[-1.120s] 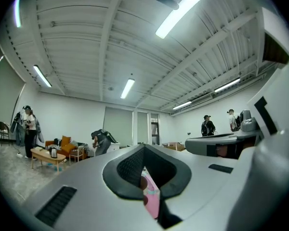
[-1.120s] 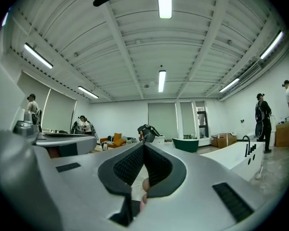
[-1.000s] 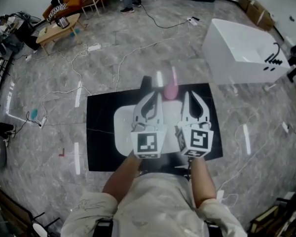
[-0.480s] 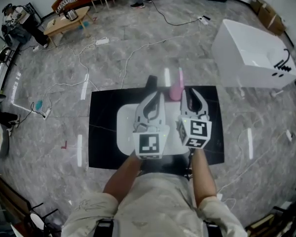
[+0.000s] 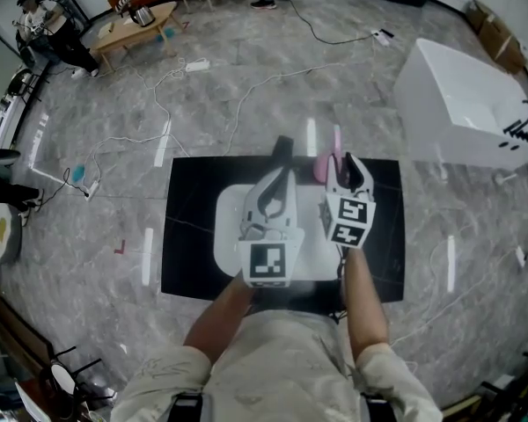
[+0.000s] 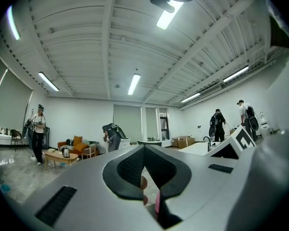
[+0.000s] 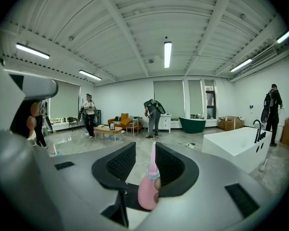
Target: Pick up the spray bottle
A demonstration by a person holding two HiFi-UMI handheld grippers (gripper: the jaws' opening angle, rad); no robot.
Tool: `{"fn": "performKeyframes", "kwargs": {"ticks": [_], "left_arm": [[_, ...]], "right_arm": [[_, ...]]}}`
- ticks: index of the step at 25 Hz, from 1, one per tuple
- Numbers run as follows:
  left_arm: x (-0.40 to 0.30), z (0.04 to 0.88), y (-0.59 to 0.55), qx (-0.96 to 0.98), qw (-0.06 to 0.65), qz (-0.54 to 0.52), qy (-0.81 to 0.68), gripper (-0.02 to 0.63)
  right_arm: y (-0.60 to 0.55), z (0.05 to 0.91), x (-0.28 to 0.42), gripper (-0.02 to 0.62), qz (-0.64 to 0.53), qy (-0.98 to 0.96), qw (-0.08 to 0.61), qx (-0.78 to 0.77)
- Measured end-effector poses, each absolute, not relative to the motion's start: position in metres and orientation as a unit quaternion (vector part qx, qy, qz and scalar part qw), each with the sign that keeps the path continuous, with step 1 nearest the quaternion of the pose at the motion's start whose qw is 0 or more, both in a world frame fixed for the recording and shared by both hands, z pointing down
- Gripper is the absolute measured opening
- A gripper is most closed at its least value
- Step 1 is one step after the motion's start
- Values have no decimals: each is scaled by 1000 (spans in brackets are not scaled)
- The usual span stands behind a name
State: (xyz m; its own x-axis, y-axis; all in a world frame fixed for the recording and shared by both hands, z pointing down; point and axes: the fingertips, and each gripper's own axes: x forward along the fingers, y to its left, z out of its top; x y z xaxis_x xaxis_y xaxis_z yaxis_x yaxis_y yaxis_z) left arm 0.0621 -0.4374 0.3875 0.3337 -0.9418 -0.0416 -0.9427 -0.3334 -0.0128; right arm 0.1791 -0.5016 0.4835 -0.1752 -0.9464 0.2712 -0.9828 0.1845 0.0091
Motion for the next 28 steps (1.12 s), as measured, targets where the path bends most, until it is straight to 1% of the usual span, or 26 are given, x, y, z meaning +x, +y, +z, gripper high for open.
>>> {"fn": "performKeyframes", "kwargs": {"ticks": [4,7,9,14,27,28], "left_arm": [[60,390,-443,-812,12,14,584,2],[61,393,-446,-810,12,11,587,2],[62,395,-447,-809,19,4,587,2],[52,402,-455,-802,9,-4,597,2],[47,417,-460,-795,5,-27,606,2],[46,418,-461,-794,3,-26,607,2]], "right_arm": [[-517,500,178,148,92,-759,125,632],[-528,512,180,160,101,-757,131,632],[-535,518,182,160,105,-755,135,633],[-552,537,183,160,116,-754,150,629],[-567,554,179,158,115,-759,154,622],[-568,554,179,145,112,-758,155,624]]}}
